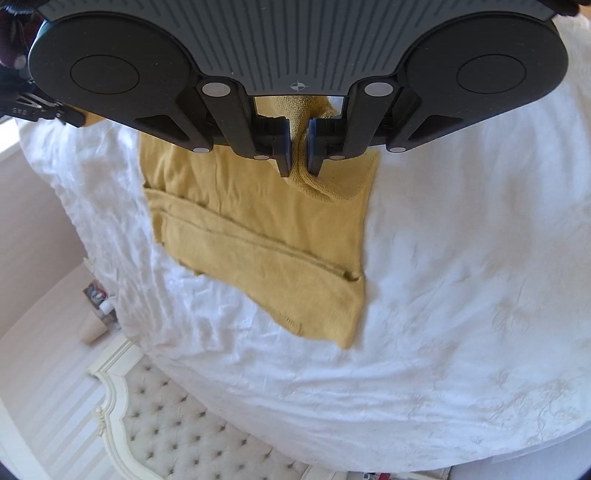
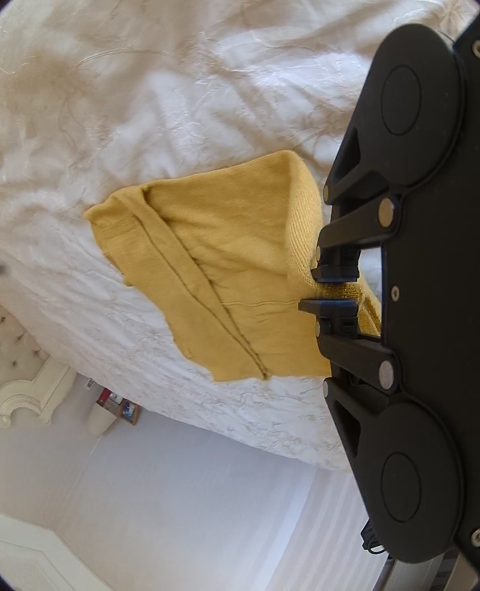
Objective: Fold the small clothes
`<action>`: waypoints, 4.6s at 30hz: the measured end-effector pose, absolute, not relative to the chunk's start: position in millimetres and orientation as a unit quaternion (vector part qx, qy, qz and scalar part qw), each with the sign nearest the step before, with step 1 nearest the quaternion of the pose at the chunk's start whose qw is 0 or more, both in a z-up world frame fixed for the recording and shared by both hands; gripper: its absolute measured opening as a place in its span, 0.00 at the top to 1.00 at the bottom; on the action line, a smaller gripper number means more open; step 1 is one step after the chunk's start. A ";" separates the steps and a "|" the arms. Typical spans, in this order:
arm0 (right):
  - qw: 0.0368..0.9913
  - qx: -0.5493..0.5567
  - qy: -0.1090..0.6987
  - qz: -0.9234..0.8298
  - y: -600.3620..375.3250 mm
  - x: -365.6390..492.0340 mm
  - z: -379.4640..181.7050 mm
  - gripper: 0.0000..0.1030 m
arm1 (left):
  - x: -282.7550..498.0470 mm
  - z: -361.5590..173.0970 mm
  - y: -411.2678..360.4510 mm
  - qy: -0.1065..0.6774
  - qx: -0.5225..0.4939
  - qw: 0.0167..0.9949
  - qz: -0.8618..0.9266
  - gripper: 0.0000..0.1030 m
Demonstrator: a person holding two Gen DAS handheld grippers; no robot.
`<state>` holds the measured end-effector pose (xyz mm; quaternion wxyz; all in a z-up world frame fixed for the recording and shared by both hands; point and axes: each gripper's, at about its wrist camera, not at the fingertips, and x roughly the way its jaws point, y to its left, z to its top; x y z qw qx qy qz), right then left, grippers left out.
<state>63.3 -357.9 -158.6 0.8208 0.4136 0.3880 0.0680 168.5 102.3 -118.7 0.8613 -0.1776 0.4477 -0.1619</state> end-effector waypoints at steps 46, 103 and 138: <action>0.862 0.203 0.464 -0.012 -316.2 282.2 -214.6 0.28 | 320.1 -192.1 36.4 0.512 -0.017 0.831 -0.218 0.56; 0.785 0.213 0.554 -0.176 -356.1 190.5 -241.4 0.20 | 295.4 -214.5 79.2 0.565 0.042 0.809 -0.155 0.33; 0.796 0.376 0.472 0.042 -429.4 212.1 -250.7 0.05 | 311.1 -154.3 -17.5 0.541 -0.033 0.832 -0.115 0.28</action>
